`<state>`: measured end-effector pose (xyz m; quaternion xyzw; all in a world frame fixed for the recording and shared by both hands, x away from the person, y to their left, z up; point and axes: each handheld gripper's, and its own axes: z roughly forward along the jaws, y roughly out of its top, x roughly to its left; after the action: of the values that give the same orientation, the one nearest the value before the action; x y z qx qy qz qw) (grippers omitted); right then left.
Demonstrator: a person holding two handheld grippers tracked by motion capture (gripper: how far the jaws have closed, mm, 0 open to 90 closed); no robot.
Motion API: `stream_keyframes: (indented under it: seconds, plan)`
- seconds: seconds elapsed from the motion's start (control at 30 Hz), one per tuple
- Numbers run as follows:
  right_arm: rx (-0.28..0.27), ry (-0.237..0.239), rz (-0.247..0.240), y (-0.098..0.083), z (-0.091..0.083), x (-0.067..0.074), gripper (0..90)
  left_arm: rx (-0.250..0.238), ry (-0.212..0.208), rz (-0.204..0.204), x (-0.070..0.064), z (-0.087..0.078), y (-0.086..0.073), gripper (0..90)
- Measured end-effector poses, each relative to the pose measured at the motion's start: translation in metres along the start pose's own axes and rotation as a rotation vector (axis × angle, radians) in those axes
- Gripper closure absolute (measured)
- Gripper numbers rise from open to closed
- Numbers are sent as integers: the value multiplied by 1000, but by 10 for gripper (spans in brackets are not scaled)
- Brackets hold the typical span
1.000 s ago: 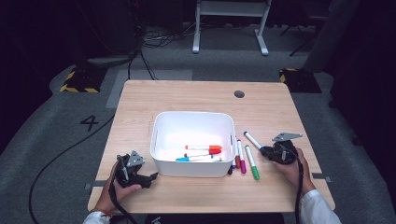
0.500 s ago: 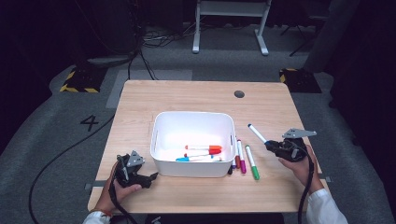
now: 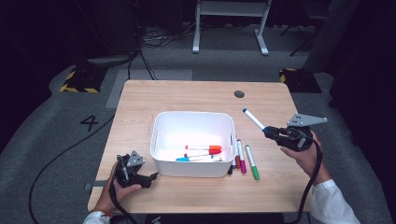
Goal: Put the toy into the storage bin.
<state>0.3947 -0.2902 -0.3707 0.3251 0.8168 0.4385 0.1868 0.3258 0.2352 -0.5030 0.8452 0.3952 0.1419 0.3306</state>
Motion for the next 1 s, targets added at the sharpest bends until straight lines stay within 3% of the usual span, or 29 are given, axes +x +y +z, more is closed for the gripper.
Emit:
stream_keyframes:
  seconds: [0.3,0.53,1.0]
  plan:
    - [-24,45,-86,40,4,20,750,-1,0,0,0,0,0,102]
    - [-3,100,-150,65,17,40,750,0,0,0,0,0,0,102]
    - [68,190,-276,89,63,72,750,0,0,0,0,0,0,102]
